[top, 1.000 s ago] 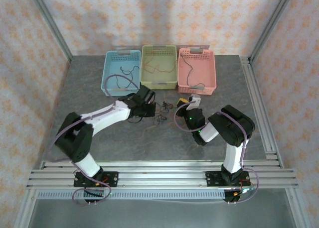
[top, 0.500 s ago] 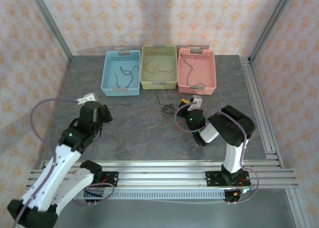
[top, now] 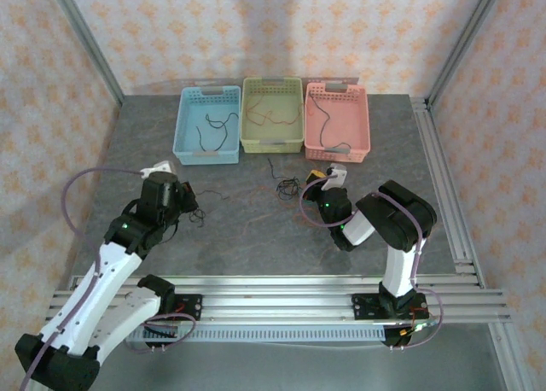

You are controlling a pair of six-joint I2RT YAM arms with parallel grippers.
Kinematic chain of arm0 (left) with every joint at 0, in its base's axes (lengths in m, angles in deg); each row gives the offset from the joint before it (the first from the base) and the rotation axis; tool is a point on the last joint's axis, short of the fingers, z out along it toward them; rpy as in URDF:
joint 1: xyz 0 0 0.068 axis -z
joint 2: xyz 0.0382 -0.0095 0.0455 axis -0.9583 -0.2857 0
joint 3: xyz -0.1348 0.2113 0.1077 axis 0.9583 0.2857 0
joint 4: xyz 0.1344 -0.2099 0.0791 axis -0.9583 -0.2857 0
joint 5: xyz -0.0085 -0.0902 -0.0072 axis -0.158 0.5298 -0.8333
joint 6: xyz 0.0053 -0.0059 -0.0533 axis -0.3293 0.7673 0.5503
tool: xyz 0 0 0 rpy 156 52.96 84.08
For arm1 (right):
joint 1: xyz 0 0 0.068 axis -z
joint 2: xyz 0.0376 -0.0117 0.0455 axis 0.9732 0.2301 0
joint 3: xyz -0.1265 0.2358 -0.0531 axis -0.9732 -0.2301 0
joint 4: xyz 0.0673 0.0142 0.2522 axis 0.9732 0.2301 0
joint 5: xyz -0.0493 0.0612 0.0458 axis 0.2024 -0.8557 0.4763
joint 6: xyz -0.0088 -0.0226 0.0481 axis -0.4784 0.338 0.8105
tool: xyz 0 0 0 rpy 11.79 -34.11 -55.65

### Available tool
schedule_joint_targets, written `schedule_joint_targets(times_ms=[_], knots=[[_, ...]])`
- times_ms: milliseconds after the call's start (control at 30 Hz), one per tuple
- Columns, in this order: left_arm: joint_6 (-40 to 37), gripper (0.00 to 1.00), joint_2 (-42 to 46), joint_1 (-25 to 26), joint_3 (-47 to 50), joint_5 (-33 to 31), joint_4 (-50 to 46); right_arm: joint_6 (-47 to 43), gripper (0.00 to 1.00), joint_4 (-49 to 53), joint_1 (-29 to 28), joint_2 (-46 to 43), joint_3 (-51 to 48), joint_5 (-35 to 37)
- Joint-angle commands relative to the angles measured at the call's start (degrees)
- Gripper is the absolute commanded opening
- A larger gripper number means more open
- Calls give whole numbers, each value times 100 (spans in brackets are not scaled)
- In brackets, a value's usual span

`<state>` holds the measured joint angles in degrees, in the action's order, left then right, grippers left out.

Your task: Untangle the cables

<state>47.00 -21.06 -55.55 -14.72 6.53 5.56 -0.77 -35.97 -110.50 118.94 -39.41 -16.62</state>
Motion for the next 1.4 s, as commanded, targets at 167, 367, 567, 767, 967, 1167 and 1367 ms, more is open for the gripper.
schedule_joint_targets(times_ms=[167, 367, 567, 767, 967, 1167, 1367], knots=[[456, 0, -375, -9, 313, 1488, 1462, -30, 25, -205, 21, -92, -49, -116], [761, 0, -878, 42, -60, 1357, 1599, -805, 44, -200, -278, -648, -210, 147], [737, 0, -1326, 334, -92, 1424, 2193, -1858, 51, -205, -843, -1736, -399, -482], [290, 0, -1776, 739, -134, 1606, 2817, -2883, 52, -204, -1391, -1465, -249, -1751], [-29, 0, -2201, 801, -111, 1886, 3029, -3757, 58, -205, -1652, -892, -87, -2210], [-267, 0, -2339, 902, -154, 2146, 2895, -3939, 64, -205, -1661, -495, 103, -2356], [-500, 0, -2239, 973, -106, 2331, 2786, -3968, 61, -205, -1672, -375, 170, -2250]])
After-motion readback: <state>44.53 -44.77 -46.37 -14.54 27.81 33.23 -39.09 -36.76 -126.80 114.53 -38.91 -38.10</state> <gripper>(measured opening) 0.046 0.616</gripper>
